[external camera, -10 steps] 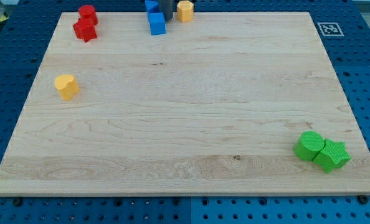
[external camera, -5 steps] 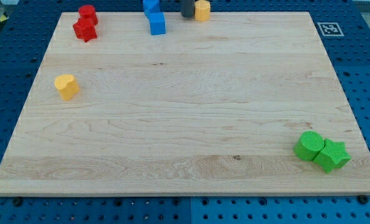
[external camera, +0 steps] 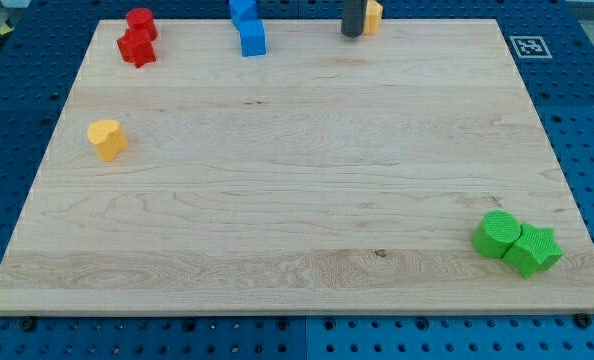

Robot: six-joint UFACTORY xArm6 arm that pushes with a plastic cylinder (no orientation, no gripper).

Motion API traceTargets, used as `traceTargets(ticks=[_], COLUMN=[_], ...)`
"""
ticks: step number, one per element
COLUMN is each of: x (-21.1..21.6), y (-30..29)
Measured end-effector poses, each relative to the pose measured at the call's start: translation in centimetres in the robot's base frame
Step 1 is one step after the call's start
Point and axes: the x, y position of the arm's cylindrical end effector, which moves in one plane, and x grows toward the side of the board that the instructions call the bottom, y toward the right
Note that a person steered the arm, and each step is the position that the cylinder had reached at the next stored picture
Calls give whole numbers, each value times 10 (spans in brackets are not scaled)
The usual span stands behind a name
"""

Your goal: Move the yellow hexagon diagonally to the cube

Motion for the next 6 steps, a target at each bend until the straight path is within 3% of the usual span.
traceTargets(ticks=[2,3,6], x=[28,-17,-33], y=[74,93,73])
